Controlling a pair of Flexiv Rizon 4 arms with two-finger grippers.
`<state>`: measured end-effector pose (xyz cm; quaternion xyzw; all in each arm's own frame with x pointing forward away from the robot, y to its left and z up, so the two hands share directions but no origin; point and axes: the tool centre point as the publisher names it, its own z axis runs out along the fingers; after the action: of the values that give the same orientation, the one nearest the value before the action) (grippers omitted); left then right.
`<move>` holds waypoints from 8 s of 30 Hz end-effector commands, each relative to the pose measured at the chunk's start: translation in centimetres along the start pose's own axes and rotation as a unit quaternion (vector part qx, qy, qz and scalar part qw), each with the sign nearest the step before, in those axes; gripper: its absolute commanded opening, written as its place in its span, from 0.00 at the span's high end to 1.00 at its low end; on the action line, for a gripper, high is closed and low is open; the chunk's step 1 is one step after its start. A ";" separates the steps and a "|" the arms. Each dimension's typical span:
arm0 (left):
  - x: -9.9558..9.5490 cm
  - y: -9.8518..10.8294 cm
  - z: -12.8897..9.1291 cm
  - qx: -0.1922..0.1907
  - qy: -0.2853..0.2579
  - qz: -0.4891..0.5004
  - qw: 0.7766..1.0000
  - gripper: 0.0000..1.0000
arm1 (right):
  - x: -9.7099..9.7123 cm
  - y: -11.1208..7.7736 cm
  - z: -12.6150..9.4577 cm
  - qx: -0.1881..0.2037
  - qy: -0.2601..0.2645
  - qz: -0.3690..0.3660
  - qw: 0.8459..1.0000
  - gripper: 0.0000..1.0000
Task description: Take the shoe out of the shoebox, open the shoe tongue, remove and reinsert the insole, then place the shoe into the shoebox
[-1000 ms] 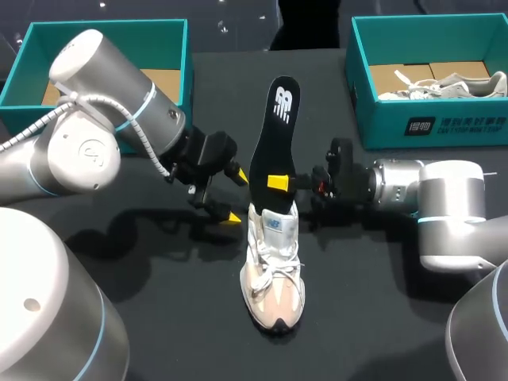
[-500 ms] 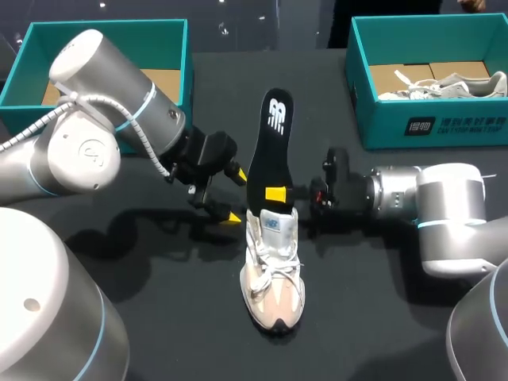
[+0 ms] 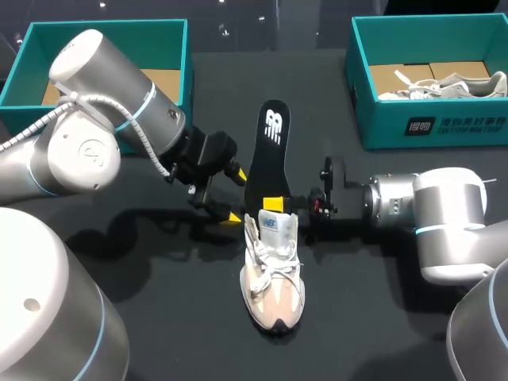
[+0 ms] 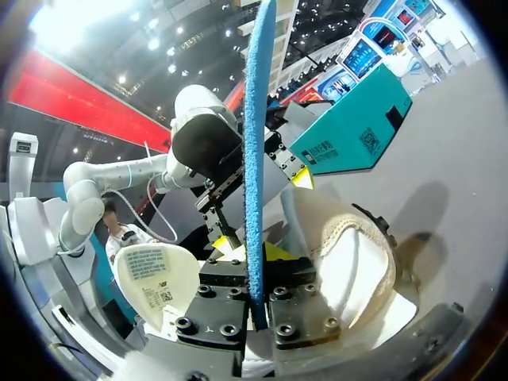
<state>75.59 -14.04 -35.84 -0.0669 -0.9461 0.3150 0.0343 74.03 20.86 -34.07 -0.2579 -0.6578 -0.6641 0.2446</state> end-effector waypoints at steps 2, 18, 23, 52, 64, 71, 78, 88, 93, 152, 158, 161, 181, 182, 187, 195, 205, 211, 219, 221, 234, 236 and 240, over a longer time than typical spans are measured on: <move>0.0 0.0 0.1 -0.001 0.000 0.000 1.000 0.00 | 0.1 -0.7 0.1 -0.004 0.010 -0.010 1.000 0.95; 0.0 0.0 0.1 -0.001 0.000 0.000 1.000 0.00 | 1.3 0.6 0.4 0.009 0.027 -0.045 0.999 0.81; 0.0 0.0 0.1 -0.001 0.000 0.000 1.000 0.00 | 1.5 1.0 0.4 0.014 0.028 -0.051 0.998 0.78; 0.0 0.0 0.1 -0.001 0.000 0.000 1.000 0.00 | 0.7 3.6 0.3 0.025 -0.018 -0.025 0.999 1.00; 0.0 0.0 0.1 -0.001 0.000 0.000 1.000 0.00 | 0.6 -0.5 0.2 0.027 -0.042 0.018 0.999 1.00; 0.0 0.0 0.1 -0.001 0.000 0.000 1.000 0.00 | 1.0 -0.6 0.2 0.027 -0.048 0.020 0.998 1.00; 0.0 0.0 0.1 -0.001 0.000 0.000 1.000 0.00 | 1.3 1.1 0.5 0.041 -0.044 -0.005 0.998 0.66; 0.0 0.0 0.1 -0.001 0.000 0.000 1.000 0.00 | 1.5 3.7 0.5 0.056 -0.051 -0.033 0.997 0.73; 0.0 0.0 0.1 -0.001 0.000 0.000 1.000 0.00 | 0.9 4.3 0.4 0.057 -0.054 -0.029 0.996 1.00; 0.0 0.0 0.1 -0.001 0.000 0.000 1.000 0.00 | 1.3 -1.0 0.1 0.098 -0.103 0.059 0.988 1.00; 0.0 0.0 0.1 -0.001 0.000 0.000 1.000 0.00 | 2.2 0.2 0.3 0.104 -0.120 0.040 0.986 0.61; 0.0 0.0 0.1 -0.001 0.000 0.000 1.000 0.00 | 2.4 1.2 0.1 0.110 -0.125 0.027 0.986 0.58; 0.0 0.0 0.1 -0.001 0.000 0.000 1.000 0.00 | 0.3 1.0 -0.4 0.124 -0.134 0.062 0.981 1.00; 0.0 0.0 0.1 -0.001 0.000 0.000 1.000 0.00 | 0.3 0.5 -0.4 0.125 -0.135 0.069 0.981 1.00; 0.0 0.0 0.1 -0.001 0.000 0.000 1.000 0.00 | 1.3 -1.2 -0.5 0.122 -0.143 0.089 0.978 1.00; 0.0 0.0 0.1 -0.001 0.000 0.000 1.000 0.00 | 1.9 0.6 -0.2 0.123 -0.159 0.058 0.978 0.67; 0.0 0.0 0.1 -0.001 0.000 0.000 1.000 0.00 | 0.7 2.1 -0.6 0.119 -0.163 0.047 0.978 0.87; 0.0 0.0 0.1 -0.001 0.000 0.000 1.000 0.00 | -0.2 1.5 -0.2 0.130 -0.165 0.064 0.976 1.00; 0.0 0.0 0.1 -0.001 0.000 0.000 1.000 0.00 | 0.7 -1.8 -0.3 0.109 -0.164 0.101 0.975 1.00; 0.0 0.0 0.1 -0.001 0.000 0.000 1.000 0.00 | 0.8 -1.9 -0.2 0.108 -0.166 0.102 0.975 1.00; 0.2 0.3 -1.1 0.007 0.005 0.003 1.000 0.00 | 1.6 1.1 -0.2 0.130 -0.187 0.060 0.972 0.53; 0.1 0.5 -1.6 0.007 0.005 0.005 1.000 0.00 | 1.5 1.2 -0.6 0.132 -0.189 0.059 0.971 0.52; -0.2 0.9 -3.0 0.009 0.008 0.013 1.000 0.00 | 1.5 1.5 -1.4 0.131 -0.193 0.060 0.970 0.51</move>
<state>76.17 -12.83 -34.93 -0.0779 -0.9429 0.3218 0.0363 73.92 20.05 -32.42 -0.3854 -0.7541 -0.4995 0.1824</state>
